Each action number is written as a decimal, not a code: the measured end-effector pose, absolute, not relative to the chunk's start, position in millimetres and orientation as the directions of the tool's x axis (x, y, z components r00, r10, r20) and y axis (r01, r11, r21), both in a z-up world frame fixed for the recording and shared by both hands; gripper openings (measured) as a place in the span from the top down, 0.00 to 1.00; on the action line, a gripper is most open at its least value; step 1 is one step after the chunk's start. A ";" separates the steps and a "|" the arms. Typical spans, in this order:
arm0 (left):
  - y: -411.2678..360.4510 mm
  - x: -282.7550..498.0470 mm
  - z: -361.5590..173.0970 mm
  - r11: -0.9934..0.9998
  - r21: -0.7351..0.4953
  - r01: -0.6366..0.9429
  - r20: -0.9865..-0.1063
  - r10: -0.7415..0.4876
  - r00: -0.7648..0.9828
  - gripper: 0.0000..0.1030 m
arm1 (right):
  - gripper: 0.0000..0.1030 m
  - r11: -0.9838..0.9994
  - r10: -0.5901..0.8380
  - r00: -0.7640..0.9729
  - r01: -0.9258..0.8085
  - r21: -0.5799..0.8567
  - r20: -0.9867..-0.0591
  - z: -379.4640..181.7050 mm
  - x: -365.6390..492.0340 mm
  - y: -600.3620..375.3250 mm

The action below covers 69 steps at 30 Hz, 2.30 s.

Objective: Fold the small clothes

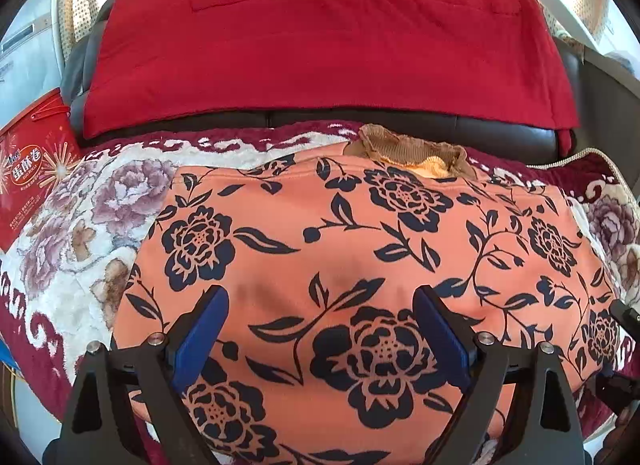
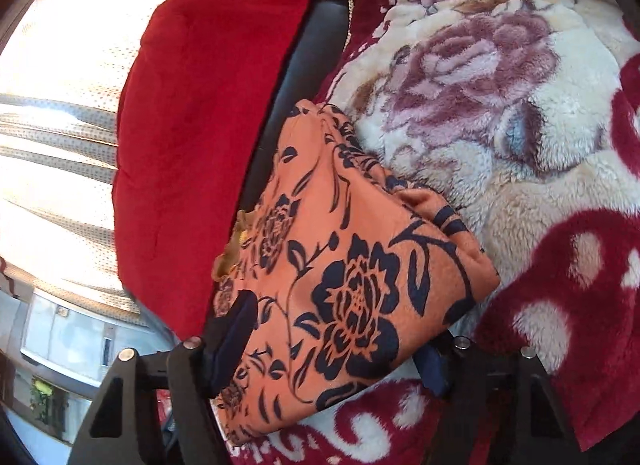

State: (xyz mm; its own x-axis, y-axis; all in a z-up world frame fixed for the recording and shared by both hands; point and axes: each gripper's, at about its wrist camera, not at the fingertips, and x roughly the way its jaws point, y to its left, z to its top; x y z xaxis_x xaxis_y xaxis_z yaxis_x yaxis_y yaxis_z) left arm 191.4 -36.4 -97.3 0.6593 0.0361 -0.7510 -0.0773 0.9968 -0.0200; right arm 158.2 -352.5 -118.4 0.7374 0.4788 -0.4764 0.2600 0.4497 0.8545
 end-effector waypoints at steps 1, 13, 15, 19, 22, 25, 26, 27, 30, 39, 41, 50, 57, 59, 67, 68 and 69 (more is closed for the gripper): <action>-38.4 193.6 -102.0 0.997 -0.008 -0.073 -0.757 0.042 0.652 0.10 | 0.28 0.454 0.473 0.740 0.260 0.852 -0.478 -118.3 159.1 -351.3; -40.7 207.6 -121.5 0.998 0.012 -0.056 -0.808 0.042 0.588 0.08 | 0.58 0.522 0.456 0.706 0.282 0.805 -0.543 -119.9 182.2 -340.1; -38.5 205.9 -125.3 0.998 -0.013 -0.064 -0.799 0.028 0.600 0.08 | 0.48 0.513 0.463 0.711 0.272 0.814 -0.529 -122.0 184.2 -339.2; -37.3 205.6 -123.9 0.998 -0.017 -0.061 -0.803 0.023 0.595 0.08 | 0.43 0.554 0.453 0.708 0.253 0.793 -0.542 -115.1 191.0 -332.4; -29.5 205.1 -117.1 0.997 -0.047 -0.060 -0.804 -0.002 0.594 0.08 | 0.52 0.583 0.435 0.698 0.262 0.769 -0.569 -114.5 196.2 -328.5; -23.9 200.5 -109.8 0.996 -0.062 -0.059 -0.789 -0.012 0.614 0.08 | 0.63 0.591 0.422 0.693 0.279 0.757 -0.584 -117.5 198.8 -326.4; -23.5 200.1 -111.6 0.997 -0.056 -0.058 -0.787 -0.008 0.617 0.08 | 0.62 0.592 0.422 0.693 0.278 0.757 -0.585 -117.7 199.0 -326.3; -27.1 200.5 -116.8 0.997 -0.046 -0.054 -0.793 -0.004 0.609 0.08 | 0.62 0.599 0.420 0.690 0.276 0.752 -0.589 -117.1 199.8 -324.7; -31.1 203.0 -126.7 0.999 -0.021 -0.033 -0.794 0.004 0.608 0.07 | 0.52 0.586 0.424 0.697 0.277 0.762 -0.579 -116.3 197.3 -331.6; -14.8 193.5 -132.3 0.999 -0.049 0.016 -0.786 -0.048 0.617 0.06 | 0.88 0.743 0.320 0.672 0.259 0.617 -0.668 -82.5 214.8 -313.6; -2.6 188.8 -117.9 0.994 -0.106 0.022 -0.769 -0.096 0.632 0.08 | 0.89 0.823 0.264 0.714 0.184 0.537 -0.649 -37.0 218.4 -290.9; 162.7 141.0 -83.8 0.877 -0.313 -0.366 -0.601 0.116 0.791 0.08 | 0.89 0.943 0.333 0.792 -0.265 0.203 -0.512 76.6 204.5 -89.6; 242.1 133.5 -120.3 0.727 -0.408 -0.552 -0.710 0.128 0.693 0.11 | 0.89 0.914 0.360 0.526 -0.364 0.178 -0.771 -52.4 227.2 9.6; 242.7 132.1 -118.7 0.743 -0.404 -0.533 -0.701 0.122 0.702 0.11 | 0.90 0.905 0.404 0.532 -0.353 0.239 -0.744 -26.9 227.4 1.5; 255.0 127.3 -118.3 0.707 -0.454 -0.542 -0.685 0.112 0.720 0.11 | 0.90 0.857 0.515 0.657 -0.393 0.333 -0.551 74.5 214.2 -8.5; 257.4 126.6 -118.4 0.703 -0.456 -0.547 -0.684 0.116 0.720 0.11 | 0.90 0.855 0.515 0.640 -0.431 0.288 -0.570 67.0 205.6 9.4; 259.5 125.8 -118.8 0.699 -0.457 -0.551 -0.685 0.119 0.719 0.11 | 0.90 0.857 0.501 0.622 -0.454 0.244 -0.601 53.6 200.9 26.4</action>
